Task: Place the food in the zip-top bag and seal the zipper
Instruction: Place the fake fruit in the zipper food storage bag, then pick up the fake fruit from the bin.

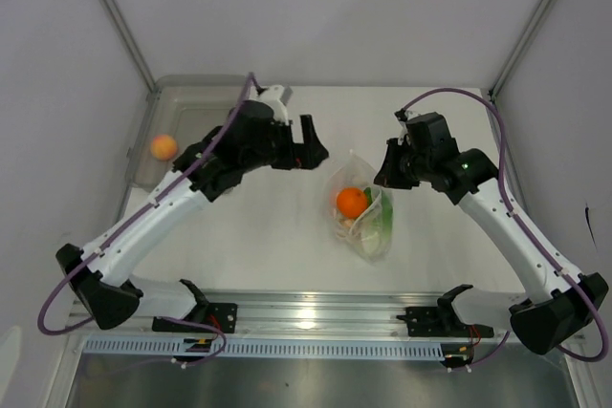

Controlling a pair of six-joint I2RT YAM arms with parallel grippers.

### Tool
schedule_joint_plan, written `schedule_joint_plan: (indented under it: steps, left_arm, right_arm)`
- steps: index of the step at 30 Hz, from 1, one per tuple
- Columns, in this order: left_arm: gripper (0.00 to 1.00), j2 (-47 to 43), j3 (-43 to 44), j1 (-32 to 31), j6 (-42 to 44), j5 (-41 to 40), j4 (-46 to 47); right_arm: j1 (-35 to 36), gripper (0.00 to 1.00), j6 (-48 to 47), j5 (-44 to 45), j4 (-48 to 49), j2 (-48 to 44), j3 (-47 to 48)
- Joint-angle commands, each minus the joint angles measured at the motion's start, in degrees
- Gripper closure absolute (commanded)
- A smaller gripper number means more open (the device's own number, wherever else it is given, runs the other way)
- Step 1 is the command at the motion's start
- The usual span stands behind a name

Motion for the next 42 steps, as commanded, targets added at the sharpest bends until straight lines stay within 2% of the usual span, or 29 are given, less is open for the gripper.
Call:
schedule_joint_plan:
  steps: [1, 4, 11, 15, 16, 22, 26, 32, 38, 42]
  left_arm:
    - [0.02, -1.02, 0.95, 8.54, -1.25, -4.81, -4.72]
    - [0.02, -1.36, -0.8, 17.32, -1.08, -6.64, -5.25]
    - [0.0, 1.25, -8.01, 31.57, -3.27, -11.83, 0.9]
    - [0.01, 9.69, -4.59, 37.64, -6.44, -17.27, -2.87]
    - [0.01, 11.88, -1.45, 39.83, -7.05, -19.37, -5.4]
    - [0.01, 28.59, 11.29, 48.71, -10.84, -19.66, -12.98]
    - [0.01, 33.43, 15.88, 52.58, -11.27, -18.79, -12.9]
    - [0.01, 40.02, 24.75, 58.56, -14.62, -18.17, -17.99]
    - [0.01, 43.54, 27.05, 60.85, -16.54, -21.59, -18.6]
    - [0.01, 45.65, 27.76, 62.52, -18.57, -19.23, -18.7]
  right_arm:
    - [-0.17, 1.0, -0.64, 1.23, 0.13, -1.6, -0.12]
    - [-0.17, 1.0, -1.35, 2.02, -0.32, -1.51, 0.14]
    - [-0.17, 1.0, -2.14, 1.23, 1.0, -1.16, -0.56]
    - [-0.08, 1.0, -2.49, 0.26, 2.06, -0.9, -1.7]
    - [-0.08, 1.0, -2.84, 0.0, 2.23, -0.72, -1.88]
    - [-0.16, 1.0, -3.9, -0.96, 2.93, -0.37, -2.23]
    - [-0.25, 1.0, -4.6, -1.94, 3.37, 0.25, -2.23]
    - [-0.34, 1.0, -5.3, -2.46, 3.99, 0.86, -2.49]
    - [-0.6, 1.0, -5.13, -3.34, 4.78, 0.86, -3.19]
    - [-0.69, 1.0, -5.13, -3.43, 5.04, 0.43, -3.81]
